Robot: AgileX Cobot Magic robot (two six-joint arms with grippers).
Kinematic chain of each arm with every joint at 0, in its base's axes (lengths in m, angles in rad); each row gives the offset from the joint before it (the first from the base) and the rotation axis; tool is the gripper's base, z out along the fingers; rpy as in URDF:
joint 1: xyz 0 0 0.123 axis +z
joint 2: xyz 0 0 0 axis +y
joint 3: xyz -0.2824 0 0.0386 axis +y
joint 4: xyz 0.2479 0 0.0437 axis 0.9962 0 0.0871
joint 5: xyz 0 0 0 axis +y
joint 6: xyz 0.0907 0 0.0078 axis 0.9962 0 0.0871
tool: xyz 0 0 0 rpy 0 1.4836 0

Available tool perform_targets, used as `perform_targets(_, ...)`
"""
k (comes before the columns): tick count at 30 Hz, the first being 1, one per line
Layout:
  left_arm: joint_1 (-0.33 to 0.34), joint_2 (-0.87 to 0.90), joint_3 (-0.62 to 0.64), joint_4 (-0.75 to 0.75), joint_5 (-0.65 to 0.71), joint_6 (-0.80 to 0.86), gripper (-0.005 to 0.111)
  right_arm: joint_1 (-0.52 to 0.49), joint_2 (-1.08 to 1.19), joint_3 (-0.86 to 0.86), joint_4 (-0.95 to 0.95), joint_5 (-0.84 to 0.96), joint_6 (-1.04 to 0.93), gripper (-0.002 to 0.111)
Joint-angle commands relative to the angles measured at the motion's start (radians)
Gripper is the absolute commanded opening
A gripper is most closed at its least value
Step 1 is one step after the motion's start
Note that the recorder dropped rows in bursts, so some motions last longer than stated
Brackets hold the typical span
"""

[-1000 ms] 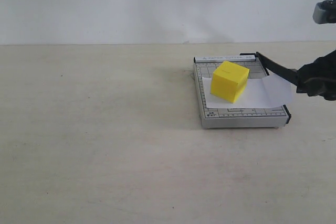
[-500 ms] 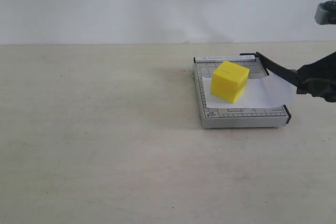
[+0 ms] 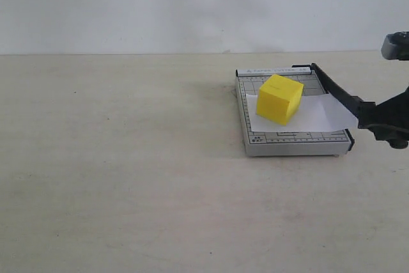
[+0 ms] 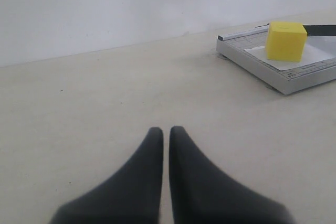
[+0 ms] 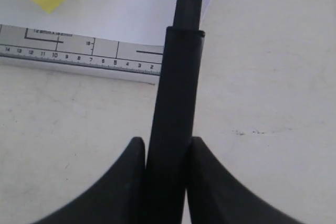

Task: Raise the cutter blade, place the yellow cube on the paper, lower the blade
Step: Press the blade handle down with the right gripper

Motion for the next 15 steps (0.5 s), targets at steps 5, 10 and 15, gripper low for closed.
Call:
perform_targets(5, 0.003, -0.004, 0.003, 0.004, -0.008, 0.005, 0.005, -0.001, 0.066, 0.075, 0.037, -0.034, -0.074, 0.000)
perform_targets(10, 0.003, -0.004, 0.003, 0.004, -0.008, 0.005, 0.005, -0.001, 0.105, 0.075, 0.063, -0.064, -0.117, 0.000)
perform_targets(15, 0.003, -0.004, 0.003, 0.004, -0.008, 0.005, 0.005, -0.001, 0.112, 0.075, 0.065, -0.086, -0.131, 0.000)
